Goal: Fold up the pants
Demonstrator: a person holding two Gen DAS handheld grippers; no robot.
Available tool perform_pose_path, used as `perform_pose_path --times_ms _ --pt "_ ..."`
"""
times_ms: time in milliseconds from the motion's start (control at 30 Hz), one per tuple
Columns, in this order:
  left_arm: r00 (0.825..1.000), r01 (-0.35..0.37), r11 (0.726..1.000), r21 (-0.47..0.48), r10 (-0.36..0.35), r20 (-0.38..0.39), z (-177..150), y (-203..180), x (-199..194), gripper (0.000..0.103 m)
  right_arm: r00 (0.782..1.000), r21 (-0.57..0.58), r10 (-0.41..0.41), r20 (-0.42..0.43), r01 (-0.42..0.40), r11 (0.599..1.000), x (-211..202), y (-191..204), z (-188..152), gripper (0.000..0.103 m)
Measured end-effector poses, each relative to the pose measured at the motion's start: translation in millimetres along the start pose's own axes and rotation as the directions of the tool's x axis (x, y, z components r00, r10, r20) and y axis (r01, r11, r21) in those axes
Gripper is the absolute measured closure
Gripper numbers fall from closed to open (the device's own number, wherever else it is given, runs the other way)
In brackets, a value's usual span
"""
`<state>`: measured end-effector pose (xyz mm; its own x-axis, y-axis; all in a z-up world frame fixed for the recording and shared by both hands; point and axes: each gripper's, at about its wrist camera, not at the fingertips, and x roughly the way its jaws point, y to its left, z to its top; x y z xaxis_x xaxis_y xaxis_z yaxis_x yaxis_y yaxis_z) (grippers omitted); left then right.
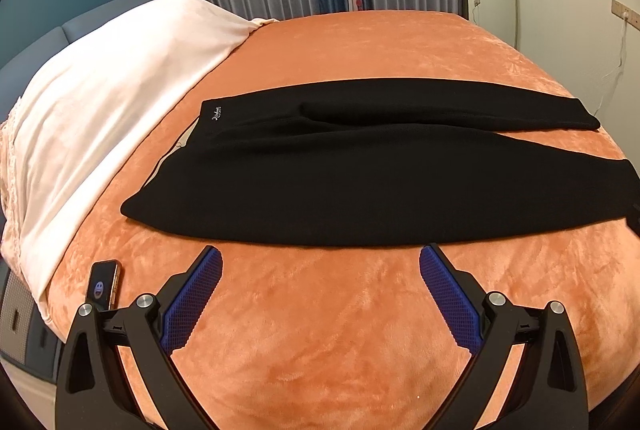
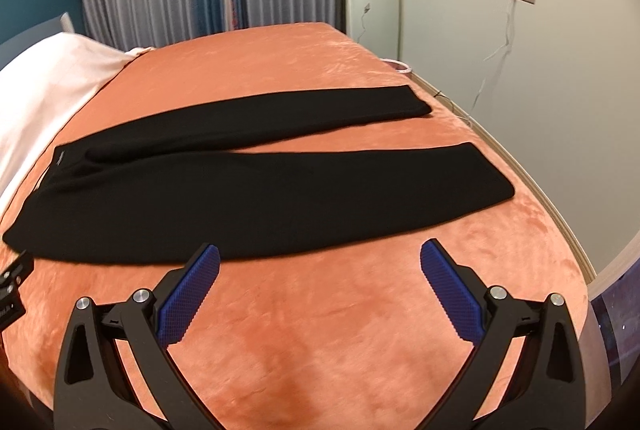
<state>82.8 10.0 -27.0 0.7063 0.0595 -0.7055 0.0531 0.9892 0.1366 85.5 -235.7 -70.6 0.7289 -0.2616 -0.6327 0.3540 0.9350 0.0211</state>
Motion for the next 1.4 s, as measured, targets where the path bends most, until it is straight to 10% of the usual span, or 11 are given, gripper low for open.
perform_pose_path --times_ms 1033,1400 --pt "0.999 0.017 1.000 0.012 -0.017 -0.031 19 -10 40 0.005 0.989 -0.001 0.148 -0.006 -0.148 0.989 42 19 12 0.005" --pt "0.999 0.022 0.999 -0.030 -0.023 -0.027 70 15 103 0.005 0.999 0.040 -0.017 -0.035 0.018 0.999 198 -122 155 0.005"
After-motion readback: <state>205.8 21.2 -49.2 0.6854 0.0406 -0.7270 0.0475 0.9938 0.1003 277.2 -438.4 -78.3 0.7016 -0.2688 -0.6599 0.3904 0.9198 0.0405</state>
